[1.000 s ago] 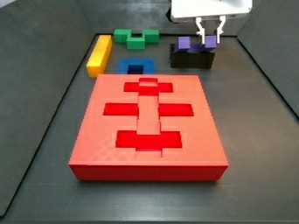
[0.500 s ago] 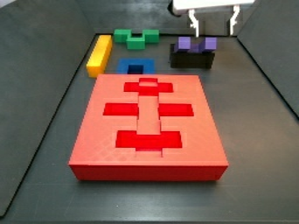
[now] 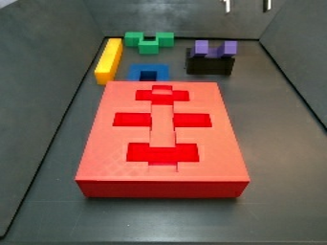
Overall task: Pick up the purple object. Move up. Place the purple object on the fixture. Regrasp the purple object. Move to above the board. Insert the purple object.
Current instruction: Regrasp the purple object.
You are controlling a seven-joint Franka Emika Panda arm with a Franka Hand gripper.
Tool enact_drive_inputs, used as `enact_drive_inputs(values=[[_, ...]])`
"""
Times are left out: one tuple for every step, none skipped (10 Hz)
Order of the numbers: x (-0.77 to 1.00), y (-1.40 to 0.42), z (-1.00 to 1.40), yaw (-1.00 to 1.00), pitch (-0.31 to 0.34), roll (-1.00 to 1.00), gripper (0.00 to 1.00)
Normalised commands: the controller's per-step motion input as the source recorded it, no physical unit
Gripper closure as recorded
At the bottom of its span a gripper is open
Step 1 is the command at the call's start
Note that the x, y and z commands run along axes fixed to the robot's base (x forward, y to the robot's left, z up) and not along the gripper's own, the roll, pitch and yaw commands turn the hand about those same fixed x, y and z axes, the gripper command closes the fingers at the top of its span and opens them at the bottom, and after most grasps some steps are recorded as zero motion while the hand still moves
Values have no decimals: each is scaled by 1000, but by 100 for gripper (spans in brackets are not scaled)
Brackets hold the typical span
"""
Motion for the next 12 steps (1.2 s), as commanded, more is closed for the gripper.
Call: enact_drive_inputs(values=[[6, -171, 171, -80, 443, 1000, 0], [0, -166, 163, -83, 449, 1000, 0], [0, -183, 169, -51, 446, 1000, 0], [3, -246, 160, 0, 440, 1000, 0], [137, -323, 126, 0, 371, 1000, 0], [251, -331, 143, -66, 120, 1000, 0], [214, -400, 183, -43, 54, 1000, 0], [177, -349, 83, -51, 49, 1000, 0], [203, -297, 0, -97, 0, 1000, 0], [297, -411, -120, -240, -100, 1000, 0], [274, -389, -129, -269, -89, 1000, 0], [271, -371, -137, -291, -74, 1000, 0]])
